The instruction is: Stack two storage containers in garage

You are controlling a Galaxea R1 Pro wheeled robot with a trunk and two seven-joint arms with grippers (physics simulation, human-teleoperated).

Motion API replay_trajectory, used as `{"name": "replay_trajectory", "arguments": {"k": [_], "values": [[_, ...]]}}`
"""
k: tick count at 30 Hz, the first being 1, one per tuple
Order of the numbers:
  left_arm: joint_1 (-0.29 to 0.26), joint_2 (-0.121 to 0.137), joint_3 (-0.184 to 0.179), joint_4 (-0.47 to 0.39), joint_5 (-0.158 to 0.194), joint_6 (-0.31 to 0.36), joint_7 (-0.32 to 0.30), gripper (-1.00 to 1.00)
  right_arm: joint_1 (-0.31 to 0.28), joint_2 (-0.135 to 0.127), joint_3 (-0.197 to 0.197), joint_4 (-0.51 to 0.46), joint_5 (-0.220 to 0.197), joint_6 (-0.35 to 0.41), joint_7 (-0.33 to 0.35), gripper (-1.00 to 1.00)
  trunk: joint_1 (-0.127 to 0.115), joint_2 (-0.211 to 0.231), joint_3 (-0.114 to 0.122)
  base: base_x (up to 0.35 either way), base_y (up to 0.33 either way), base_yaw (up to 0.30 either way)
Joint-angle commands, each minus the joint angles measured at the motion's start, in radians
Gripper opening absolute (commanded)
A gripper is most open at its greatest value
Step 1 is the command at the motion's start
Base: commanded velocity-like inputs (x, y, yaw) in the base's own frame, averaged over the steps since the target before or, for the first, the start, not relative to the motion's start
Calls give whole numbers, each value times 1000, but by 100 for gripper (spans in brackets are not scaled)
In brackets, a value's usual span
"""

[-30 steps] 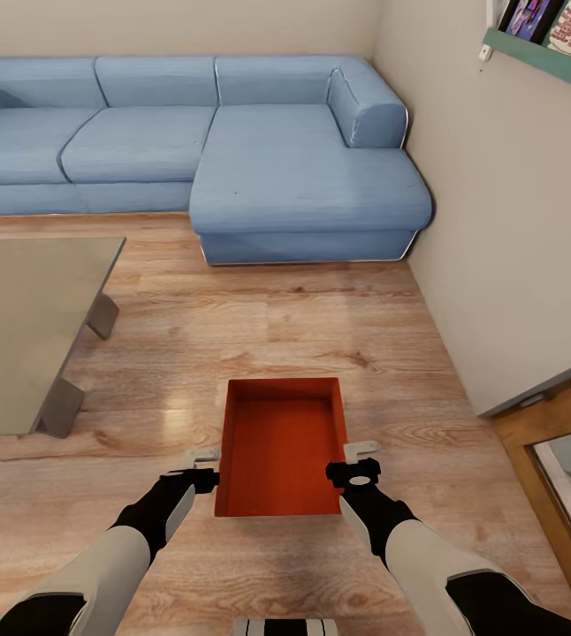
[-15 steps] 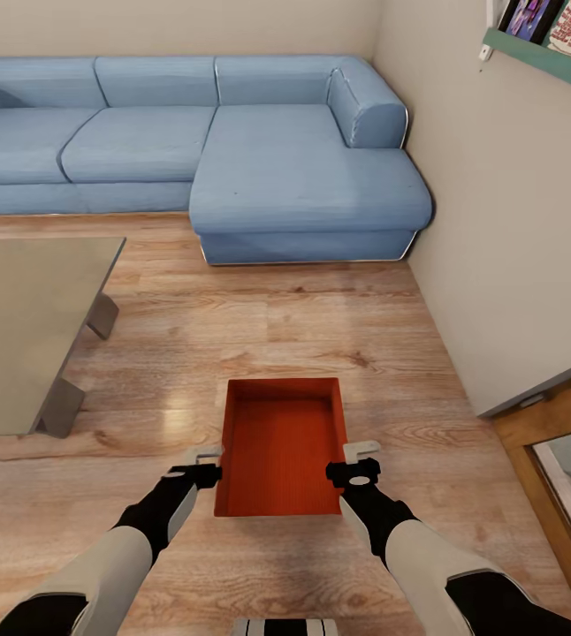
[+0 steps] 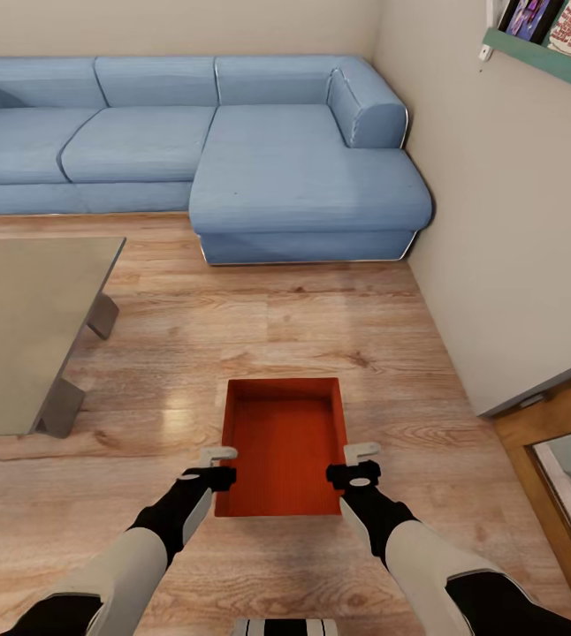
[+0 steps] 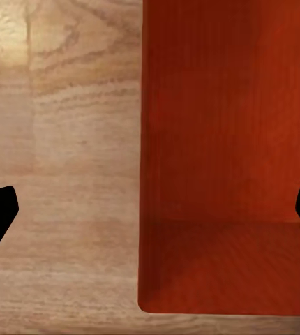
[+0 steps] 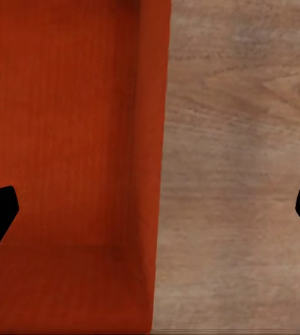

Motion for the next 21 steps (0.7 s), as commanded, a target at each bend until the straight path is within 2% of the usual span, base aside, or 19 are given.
{"name": "replay_trajectory", "arguments": {"k": [1, 5, 6, 21], "values": [[0, -2, 2, -1, 2, 7, 3, 100, 0, 0, 4, 3, 8, 6, -1, 100, 0, 0, -1, 0, 0, 0], [0, -3, 2, 0, 4, 22, 5, 100, 0, 0, 4, 7, 8, 7, 24, 100, 0, 0, -1, 0, 0, 0], [0, -2, 1, 0, 8, 39, 6, 100, 0, 0, 4, 8, 8, 10, 49, 100, 0, 0, -1, 0, 0, 0], [0, 3, 5, -11, 5, 40, 7, 100, 0, 0, 4, 9, 8, 7, 54, 100, 0, 0, -1, 0, 0, 0]]}}
